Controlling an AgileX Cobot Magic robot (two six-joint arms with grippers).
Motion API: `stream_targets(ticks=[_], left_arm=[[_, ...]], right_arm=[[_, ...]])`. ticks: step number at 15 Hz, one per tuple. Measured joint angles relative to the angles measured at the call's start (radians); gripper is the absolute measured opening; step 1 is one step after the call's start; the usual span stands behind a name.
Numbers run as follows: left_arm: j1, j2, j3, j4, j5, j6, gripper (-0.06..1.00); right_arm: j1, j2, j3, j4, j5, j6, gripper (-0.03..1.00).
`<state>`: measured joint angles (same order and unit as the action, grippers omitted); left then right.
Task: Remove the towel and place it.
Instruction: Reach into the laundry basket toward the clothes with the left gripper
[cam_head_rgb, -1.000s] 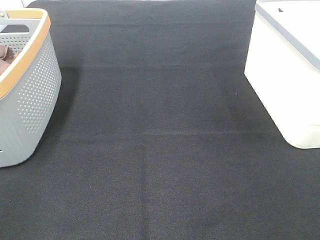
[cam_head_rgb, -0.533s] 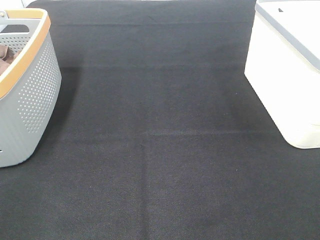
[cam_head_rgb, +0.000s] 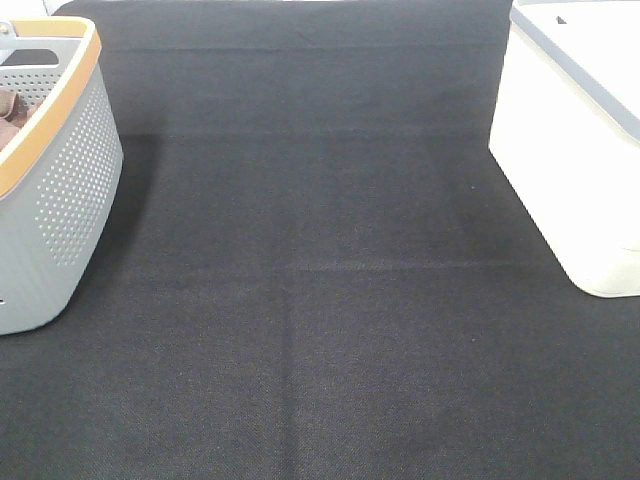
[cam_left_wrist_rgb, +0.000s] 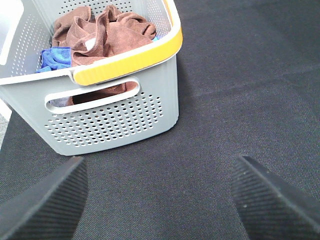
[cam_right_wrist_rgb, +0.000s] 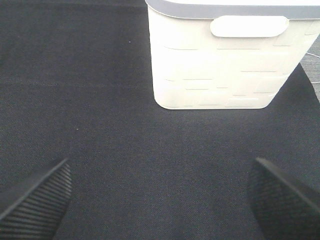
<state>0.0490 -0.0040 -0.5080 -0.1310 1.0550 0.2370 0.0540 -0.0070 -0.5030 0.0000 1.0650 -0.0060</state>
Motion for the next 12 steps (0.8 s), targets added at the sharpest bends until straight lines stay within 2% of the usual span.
stream_targets(ticks=[12], left_arm=[[0.0, 0.0, 0.0, 0.0, 0.0, 0.0, 0.76]], right_arm=[[0.0, 0.0, 0.0, 0.0, 0.0, 0.0, 0.89]])
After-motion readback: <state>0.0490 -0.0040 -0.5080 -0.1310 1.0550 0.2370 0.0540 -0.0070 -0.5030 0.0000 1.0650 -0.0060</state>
